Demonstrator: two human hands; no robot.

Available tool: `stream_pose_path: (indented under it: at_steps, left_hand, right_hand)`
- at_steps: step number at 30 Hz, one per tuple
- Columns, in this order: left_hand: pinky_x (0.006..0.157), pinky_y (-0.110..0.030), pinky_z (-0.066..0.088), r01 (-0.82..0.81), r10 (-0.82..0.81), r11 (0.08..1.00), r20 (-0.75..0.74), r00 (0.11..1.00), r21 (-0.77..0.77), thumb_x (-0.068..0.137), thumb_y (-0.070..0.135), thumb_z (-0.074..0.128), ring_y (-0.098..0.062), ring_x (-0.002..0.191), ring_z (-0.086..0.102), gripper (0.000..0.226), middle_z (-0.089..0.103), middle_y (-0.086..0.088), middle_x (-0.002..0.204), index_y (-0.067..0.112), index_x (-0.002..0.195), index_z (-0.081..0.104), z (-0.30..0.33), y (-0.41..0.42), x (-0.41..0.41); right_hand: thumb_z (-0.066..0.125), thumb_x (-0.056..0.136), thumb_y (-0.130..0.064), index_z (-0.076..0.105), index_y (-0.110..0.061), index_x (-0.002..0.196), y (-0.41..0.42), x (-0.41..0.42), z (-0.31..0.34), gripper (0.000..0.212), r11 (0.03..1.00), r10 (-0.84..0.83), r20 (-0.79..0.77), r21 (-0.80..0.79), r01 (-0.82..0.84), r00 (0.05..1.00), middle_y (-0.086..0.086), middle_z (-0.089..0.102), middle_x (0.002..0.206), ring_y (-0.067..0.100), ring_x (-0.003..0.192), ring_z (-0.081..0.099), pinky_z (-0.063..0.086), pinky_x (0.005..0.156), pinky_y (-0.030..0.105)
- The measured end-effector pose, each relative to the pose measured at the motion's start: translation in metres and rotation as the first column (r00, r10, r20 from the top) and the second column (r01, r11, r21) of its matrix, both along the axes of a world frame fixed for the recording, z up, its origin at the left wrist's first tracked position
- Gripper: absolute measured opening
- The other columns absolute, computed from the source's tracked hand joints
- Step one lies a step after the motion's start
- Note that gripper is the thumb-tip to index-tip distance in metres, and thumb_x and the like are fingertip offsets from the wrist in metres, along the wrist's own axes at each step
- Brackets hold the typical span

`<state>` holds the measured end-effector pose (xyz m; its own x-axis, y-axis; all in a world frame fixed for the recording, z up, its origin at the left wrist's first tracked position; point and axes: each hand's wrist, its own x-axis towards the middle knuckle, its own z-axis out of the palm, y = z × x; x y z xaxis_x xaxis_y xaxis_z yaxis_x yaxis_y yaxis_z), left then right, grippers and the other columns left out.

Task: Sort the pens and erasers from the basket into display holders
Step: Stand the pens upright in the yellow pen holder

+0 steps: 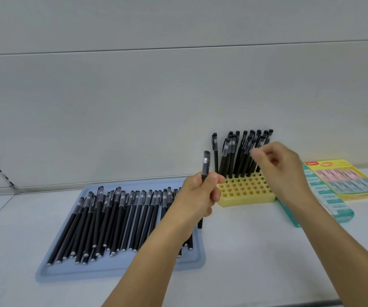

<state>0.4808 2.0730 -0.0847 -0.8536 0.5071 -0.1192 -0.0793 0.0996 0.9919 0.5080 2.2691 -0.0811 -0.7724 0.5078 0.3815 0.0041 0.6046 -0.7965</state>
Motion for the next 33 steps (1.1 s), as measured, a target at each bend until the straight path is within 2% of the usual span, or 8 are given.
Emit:
stream_pose_path:
  at_steps: [3, 5, 8, 11, 13, 16, 28, 33]
  left_hand:
    - [0.055, -0.023, 0.034, 0.050, -0.064, 0.987, -0.088, 0.994, -0.150, 0.102, 0.034, 0.043, -0.002, 0.047, 0.038, 0.029, 0.047, 0.014, 0.056, 0.017, 0.095, 0.066, -0.001, 0.015, 0.001]
    - [0.056, -0.025, 0.036, 0.088, -0.119, 0.975, -0.147, 0.982, -0.203, 0.101, 0.033, 0.044, 0.000, 0.048, 0.042, 0.027, 0.051, 0.012, 0.061, 0.019, 0.090, 0.064, 0.001, 0.024, 0.003]
    - [0.075, -0.034, 0.047, 0.086, -0.180, 0.941, -0.270, 0.946, -0.327, 0.101, 0.035, 0.045, -0.008, 0.078, 0.056, 0.021, 0.063, 0.002, 0.090, 0.022, 0.102, 0.061, -0.004, 0.028, 0.005]
    - [0.104, -0.029, 0.035, -0.015, -0.295, 0.828, -0.459, 0.838, -0.560, 0.101, 0.039, 0.045, -0.011, 0.124, 0.044, 0.036, 0.051, 0.007, 0.133, 0.024, 0.134, 0.051, -0.018, 0.024, 0.004]
    - [0.110, -0.025, 0.026, -0.050, -0.373, 0.770, -0.513, 0.773, -0.636, 0.101, 0.040, 0.044, -0.010, 0.135, 0.034, 0.046, 0.041, 0.007, 0.147, 0.020, 0.143, 0.045, -0.026, 0.021, 0.003]
    - [0.111, -0.024, 0.024, -0.021, -0.456, 0.715, -0.488, 0.744, -0.699, 0.101, 0.042, 0.043, -0.010, 0.138, 0.032, 0.051, 0.034, 0.008, 0.153, 0.018, 0.146, 0.042, -0.034, 0.023, 0.005]
    - [0.107, -0.035, 0.039, -0.009, -0.476, 0.690, -0.462, 0.748, -0.724, 0.100, 0.041, 0.047, -0.012, 0.132, 0.042, 0.048, 0.038, 0.011, 0.149, 0.019, 0.143, 0.047, -0.031, 0.023, -0.001]
    - [0.112, -0.030, 0.031, -0.044, -0.449, 0.722, -0.516, 0.729, -0.691, 0.100, 0.042, 0.047, -0.013, 0.135, 0.038, 0.049, 0.039, 0.009, 0.149, 0.021, 0.144, 0.044, -0.029, 0.008, 0.007]
  right_hand:
    - [0.066, 0.083, -0.048, 0.071, -0.025, 0.081, -0.027, 0.009, 0.011, 0.023, 0.912, 0.410, 0.102, -0.078, -0.403, 0.907, -0.008, 0.069, 0.078, 0.003, 0.070, 0.061, 0.048, 0.062, 0.017]
    - [0.070, 0.086, -0.033, 0.070, -0.018, 0.076, -0.031, 0.010, 0.012, 0.018, 0.888, 0.460, 0.113, -0.043, -0.458, 0.881, -0.004, 0.067, 0.071, 0.004, 0.064, 0.059, 0.044, 0.060, 0.016]
    - [0.069, 0.088, -0.020, 0.067, -0.014, 0.074, -0.015, 0.014, 0.016, 0.015, 0.929, 0.347, -0.025, -0.124, -0.348, 0.937, -0.003, 0.065, 0.063, 0.006, 0.054, 0.056, 0.041, 0.051, 0.014]
    - [0.061, 0.093, -0.022, 0.063, -0.021, 0.084, 0.020, 0.015, 0.021, 0.010, 0.986, 0.094, -0.141, -0.124, -0.112, 0.986, -0.003, 0.070, 0.069, 0.009, 0.057, 0.066, 0.051, 0.051, 0.018]
    - [0.058, 0.095, -0.026, 0.060, -0.022, 0.087, 0.040, 0.011, 0.020, 0.009, 0.999, -0.013, -0.122, -0.031, 0.009, 0.992, -0.002, 0.069, 0.071, 0.011, 0.061, 0.069, 0.059, 0.060, 0.034]
    - [0.057, 0.095, -0.029, 0.058, -0.024, 0.089, 0.054, 0.001, 0.011, 0.008, 0.997, -0.032, -0.047, 0.070, 0.035, 0.998, -0.003, 0.069, 0.078, 0.008, 0.062, 0.069, 0.059, 0.071, 0.045]
    - [0.057, 0.096, -0.027, 0.059, -0.016, 0.082, 0.052, -0.024, -0.005, 0.018, 0.988, -0.014, 0.210, 0.152, -0.018, 0.978, -0.001, 0.070, 0.076, 0.013, 0.063, 0.069, 0.058, 0.075, 0.044]
    - [0.063, 0.091, -0.039, 0.050, -0.018, 0.109, 0.043, -0.014, -0.011, 0.031, 0.976, -0.174, 0.247, 0.175, 0.133, 0.953, -0.006, 0.061, 0.084, 0.023, 0.083, 0.062, 0.052, 0.079, 0.046]
